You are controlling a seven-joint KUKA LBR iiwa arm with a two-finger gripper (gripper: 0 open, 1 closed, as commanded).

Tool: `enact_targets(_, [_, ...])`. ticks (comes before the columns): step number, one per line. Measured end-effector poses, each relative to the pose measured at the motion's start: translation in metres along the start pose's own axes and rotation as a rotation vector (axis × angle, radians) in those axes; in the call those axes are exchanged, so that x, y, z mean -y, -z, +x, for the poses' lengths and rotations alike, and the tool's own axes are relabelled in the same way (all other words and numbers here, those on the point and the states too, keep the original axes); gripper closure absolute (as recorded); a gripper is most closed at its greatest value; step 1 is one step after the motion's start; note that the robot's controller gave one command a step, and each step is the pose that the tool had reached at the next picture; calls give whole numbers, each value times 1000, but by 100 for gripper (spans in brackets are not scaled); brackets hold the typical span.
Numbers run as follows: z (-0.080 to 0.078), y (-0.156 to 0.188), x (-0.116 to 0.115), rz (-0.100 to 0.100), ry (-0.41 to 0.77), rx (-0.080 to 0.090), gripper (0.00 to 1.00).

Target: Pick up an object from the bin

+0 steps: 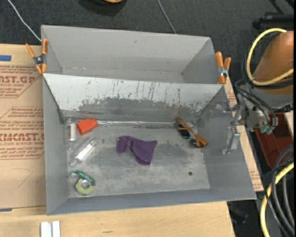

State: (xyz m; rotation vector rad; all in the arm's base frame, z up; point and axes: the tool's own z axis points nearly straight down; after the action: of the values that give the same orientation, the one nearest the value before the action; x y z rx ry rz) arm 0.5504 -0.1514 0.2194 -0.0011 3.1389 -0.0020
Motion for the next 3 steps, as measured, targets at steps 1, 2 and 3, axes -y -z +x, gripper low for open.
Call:
enact_targets(1, [-37, -64, -12, -3, -6, -9, 0])
enact_targets(2, [-33, -87, -32, 0, 28, 0, 0])
enact_targets(3, [-38, -146, -32, -3, -110, -5, 0])
